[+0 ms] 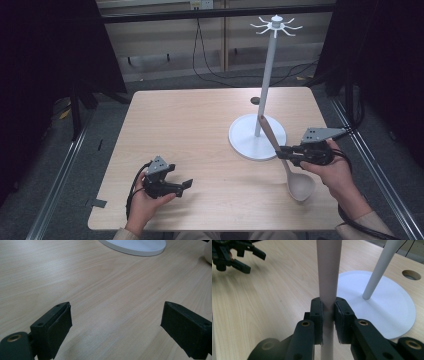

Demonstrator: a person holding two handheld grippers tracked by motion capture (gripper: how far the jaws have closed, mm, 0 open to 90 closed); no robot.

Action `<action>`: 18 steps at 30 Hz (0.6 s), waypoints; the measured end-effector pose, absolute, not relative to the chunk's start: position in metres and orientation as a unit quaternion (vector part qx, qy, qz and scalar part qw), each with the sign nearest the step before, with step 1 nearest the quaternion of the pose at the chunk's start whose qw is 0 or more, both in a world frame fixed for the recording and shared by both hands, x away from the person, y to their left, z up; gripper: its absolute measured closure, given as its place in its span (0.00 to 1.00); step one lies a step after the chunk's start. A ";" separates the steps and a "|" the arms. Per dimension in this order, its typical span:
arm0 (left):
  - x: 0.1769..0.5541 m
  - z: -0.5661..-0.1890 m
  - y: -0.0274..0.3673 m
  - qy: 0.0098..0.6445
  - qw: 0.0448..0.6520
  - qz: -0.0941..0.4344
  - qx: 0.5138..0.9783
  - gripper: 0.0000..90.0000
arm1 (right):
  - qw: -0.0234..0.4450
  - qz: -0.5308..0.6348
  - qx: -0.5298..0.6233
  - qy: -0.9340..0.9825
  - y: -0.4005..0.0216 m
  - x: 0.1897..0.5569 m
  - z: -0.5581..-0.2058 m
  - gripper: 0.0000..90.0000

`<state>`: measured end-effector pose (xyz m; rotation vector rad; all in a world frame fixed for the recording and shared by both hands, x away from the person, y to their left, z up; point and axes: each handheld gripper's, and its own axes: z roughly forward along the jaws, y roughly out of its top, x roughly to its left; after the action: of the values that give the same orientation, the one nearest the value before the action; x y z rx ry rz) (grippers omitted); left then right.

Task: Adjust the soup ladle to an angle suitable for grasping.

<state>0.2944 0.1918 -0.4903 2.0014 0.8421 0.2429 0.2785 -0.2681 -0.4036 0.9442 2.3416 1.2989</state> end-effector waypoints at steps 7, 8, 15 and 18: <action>0.294 -0.490 0.191 0.343 0.461 0.099 0.812 0.11 | 0.169 0.493 0.341 0.782 -0.286 0.272 -0.396 0.87; 0.294 -0.491 0.191 0.342 0.462 0.097 0.813 0.11 | 0.171 0.496 0.342 0.780 -0.287 0.271 -0.395 0.87; 0.294 -0.491 0.191 0.343 0.462 0.099 0.812 0.11 | 0.182 0.521 0.336 0.763 -0.289 0.270 -0.388 0.87; 0.294 -0.490 0.191 0.343 0.462 0.099 0.812 0.11 | 0.190 0.529 0.338 0.755 -0.287 0.270 -0.383 0.87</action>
<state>0.2941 0.1910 -0.4905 1.9972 0.8435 0.2434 0.2703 -0.2874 -0.3834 0.9493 2.1216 1.4874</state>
